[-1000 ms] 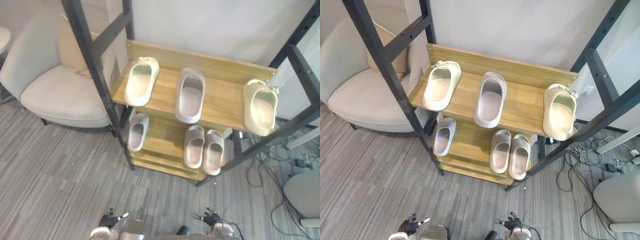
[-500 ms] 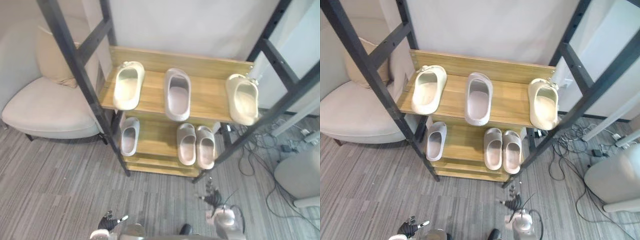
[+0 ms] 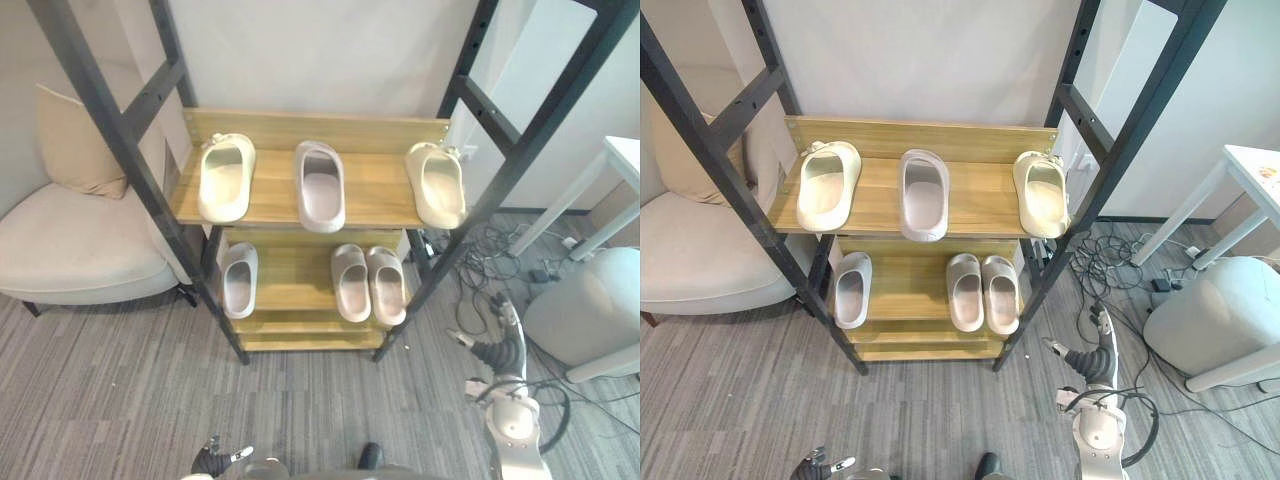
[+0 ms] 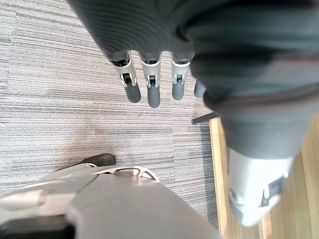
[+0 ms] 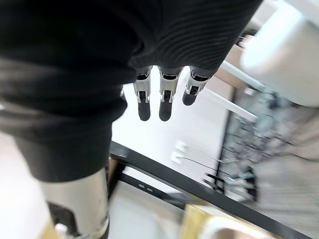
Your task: Organize the slippers on the shoe rack
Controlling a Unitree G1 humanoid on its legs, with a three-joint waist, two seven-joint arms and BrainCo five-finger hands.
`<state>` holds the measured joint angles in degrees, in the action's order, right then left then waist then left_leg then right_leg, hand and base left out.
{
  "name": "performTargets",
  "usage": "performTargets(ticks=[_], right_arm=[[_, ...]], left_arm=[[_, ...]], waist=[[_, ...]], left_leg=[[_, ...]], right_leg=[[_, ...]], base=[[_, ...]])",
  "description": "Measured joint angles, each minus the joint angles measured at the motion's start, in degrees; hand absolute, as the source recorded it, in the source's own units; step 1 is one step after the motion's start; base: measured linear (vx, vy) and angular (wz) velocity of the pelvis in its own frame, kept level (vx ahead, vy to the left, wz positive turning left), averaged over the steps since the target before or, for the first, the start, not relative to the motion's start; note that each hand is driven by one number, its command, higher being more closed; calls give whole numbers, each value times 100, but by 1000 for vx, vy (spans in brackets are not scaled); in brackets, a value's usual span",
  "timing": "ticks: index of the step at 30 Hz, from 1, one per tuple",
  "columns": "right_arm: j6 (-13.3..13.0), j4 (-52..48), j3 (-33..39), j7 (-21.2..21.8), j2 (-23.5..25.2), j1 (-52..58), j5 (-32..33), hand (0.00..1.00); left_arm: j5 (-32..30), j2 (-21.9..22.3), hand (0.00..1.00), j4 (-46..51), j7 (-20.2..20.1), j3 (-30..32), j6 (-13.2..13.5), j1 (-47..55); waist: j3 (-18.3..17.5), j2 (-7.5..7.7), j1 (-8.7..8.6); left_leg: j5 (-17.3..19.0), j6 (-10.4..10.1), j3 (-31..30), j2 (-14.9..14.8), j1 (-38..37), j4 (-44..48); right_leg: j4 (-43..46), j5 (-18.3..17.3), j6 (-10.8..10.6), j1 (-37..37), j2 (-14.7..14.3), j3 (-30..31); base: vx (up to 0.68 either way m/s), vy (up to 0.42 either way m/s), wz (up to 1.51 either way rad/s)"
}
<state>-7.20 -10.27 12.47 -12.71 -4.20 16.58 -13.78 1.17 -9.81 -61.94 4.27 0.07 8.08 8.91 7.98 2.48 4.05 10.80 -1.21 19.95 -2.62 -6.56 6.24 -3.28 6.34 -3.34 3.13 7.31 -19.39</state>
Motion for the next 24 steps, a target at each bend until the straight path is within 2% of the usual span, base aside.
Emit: performTargets(ticks=[2,6,11,13,18,24], right_arm=[[-137,-308,95,-86,8,-60,-32,0],[-206,-538,-10,-64,-3,-305,-31,0],[-332,-662,-616,46,-199,-1045,40,0],[-433,-663,-934,98,-370,-1507,138,0],[-469,-636,-1216,167,-502,-1980,392,0],[-444,-215,-1328,147,-502,-2710,503,0]], left_arm=[[-5,9,0,63,-29,-3,9,64],[-99,4,0,65,-121,-4,11,81],[-115,-6,0,68,-194,-6,22,75],[-113,0,0,80,-210,-10,34,71],[-115,11,0,163,-219,-9,35,84],[-115,-2,0,164,-220,0,33,121]], waist=[[-5,-12,-1],[11,-17,13],[68,-27,16],[73,-38,74],[83,-27,227],[102,5,291]], left_leg=[[-14,5,15,9,-88,11],[-6,14,-2,14,-168,5],[6,25,-26,16,-258,7],[35,32,-108,28,-275,4],[14,59,-345,88,-263,-4],[-11,95,-406,139,-258,-1]], right_leg=[[0,6,-7,33,-4,21],[1,4,-9,93,-8,108],[48,-1,-12,186,3,110],[122,-36,-45,214,40,67],[205,-107,-90,293,132,-165],[205,-113,-98,309,176,-199]], base=[[72,-9,-4],[27,-20,-8],[-19,-26,1],[-61,-34,12],[-14,-26,24],[23,-10,8]])
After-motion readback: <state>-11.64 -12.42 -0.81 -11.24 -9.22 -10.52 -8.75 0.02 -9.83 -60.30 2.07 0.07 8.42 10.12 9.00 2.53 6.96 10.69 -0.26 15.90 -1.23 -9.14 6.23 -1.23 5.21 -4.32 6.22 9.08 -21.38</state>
